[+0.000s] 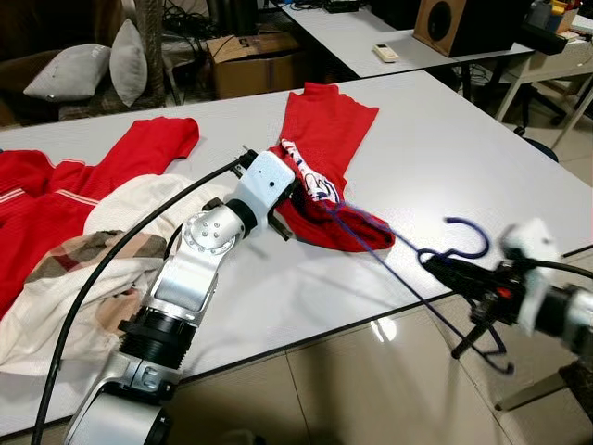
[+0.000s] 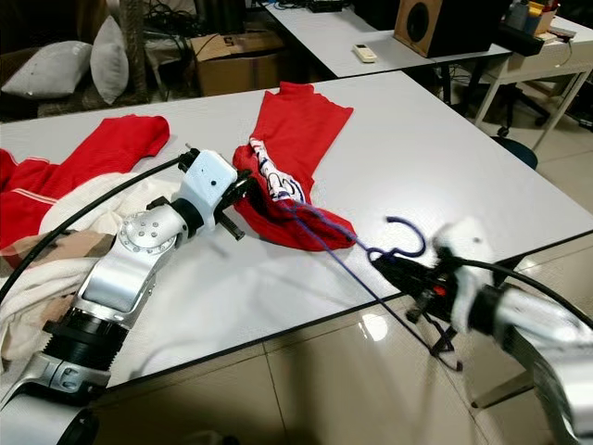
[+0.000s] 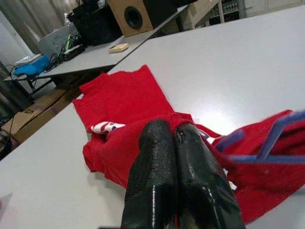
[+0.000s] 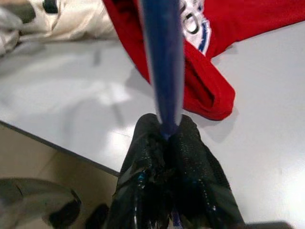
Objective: Hang hanger
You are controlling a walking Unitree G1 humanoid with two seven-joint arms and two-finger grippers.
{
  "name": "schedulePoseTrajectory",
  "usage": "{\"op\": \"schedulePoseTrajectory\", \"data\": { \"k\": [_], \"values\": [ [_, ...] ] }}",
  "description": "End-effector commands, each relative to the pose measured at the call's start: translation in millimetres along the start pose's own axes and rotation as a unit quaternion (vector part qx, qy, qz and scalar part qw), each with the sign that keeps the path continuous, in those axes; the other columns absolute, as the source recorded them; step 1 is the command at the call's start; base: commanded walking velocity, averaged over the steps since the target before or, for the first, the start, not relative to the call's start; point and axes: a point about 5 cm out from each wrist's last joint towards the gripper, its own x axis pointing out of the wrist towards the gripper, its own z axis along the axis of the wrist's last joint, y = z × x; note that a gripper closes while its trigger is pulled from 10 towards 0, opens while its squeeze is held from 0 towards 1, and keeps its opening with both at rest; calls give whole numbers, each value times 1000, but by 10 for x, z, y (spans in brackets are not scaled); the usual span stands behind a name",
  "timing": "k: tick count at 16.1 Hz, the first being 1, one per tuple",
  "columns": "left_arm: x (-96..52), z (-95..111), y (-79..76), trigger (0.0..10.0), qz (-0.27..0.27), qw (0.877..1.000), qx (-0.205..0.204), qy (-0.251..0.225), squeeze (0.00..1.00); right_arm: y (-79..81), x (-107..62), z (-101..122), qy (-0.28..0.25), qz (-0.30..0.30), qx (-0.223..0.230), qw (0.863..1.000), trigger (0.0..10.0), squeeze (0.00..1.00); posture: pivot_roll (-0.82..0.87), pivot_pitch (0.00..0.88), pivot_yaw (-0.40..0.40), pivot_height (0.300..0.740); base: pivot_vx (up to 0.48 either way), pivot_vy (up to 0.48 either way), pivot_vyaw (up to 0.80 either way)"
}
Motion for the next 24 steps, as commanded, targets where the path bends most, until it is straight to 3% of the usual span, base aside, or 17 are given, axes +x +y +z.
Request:
{"op": "schedulePoseTrajectory", "data": {
  "k": [1, 6, 9, 11, 14, 16, 19, 24],
  "values": [
    [-16, 26, -21, 118, -1, 1000, 2, -1, 0, -17, 20, 8, 11, 8, -19, 1000, 10000, 0, -87, 0, -11, 740, 0, 0, 0],
    [-42, 36, -39, 0, 5, 1000, -1, 1, 0, -94, 107, 17, 30, 3, -45, 999, 10000, 0, -75, 0, -38, 740, 0, 0, 0],
    [-44, -11, -18, 0, 18, 1000, -9, 20, 0, -126, 93, 82, 15, -10, -58, 998, 10000, 0, -71, 0, -43, 740, 0, 0, 0],
    [-24, -122, 28, 0, 42, 997, -27, 53, 0, -103, -49, 150, -4, -1, -64, 998, 10000, 0, -76, 0, -45, 740, 0, 0, 0],
    [28, -82, 27, 0, 41, 997, -29, 51, 0, 48, -198, 162, -1, 63, -60, 996, 10000, 0, -87, 0, -35, 740, 0, 0, 0],
    [61, -34, 23, 0, 36, 998, -27, 44, 0, 87, -186, 163, -3, 77, -59, 995, 10000, 0, -87, 0, -28, 740, 0, 0, 0],
    [74, 86, 6, 0, 15, 999, -11, 26, 0, 7, -49, 174, -1, 39, -69, 997, 10000, 0, -79, 0, -27, 740, 0, 0, 0],
    [41, 63, 29, 0, 18, 999, -1, 33, 0, -74, 8, 198, 0, 21, -73, 997, 10000, 0, -68, 0, -42, 740, 0, 0, 0]
  ]
}}
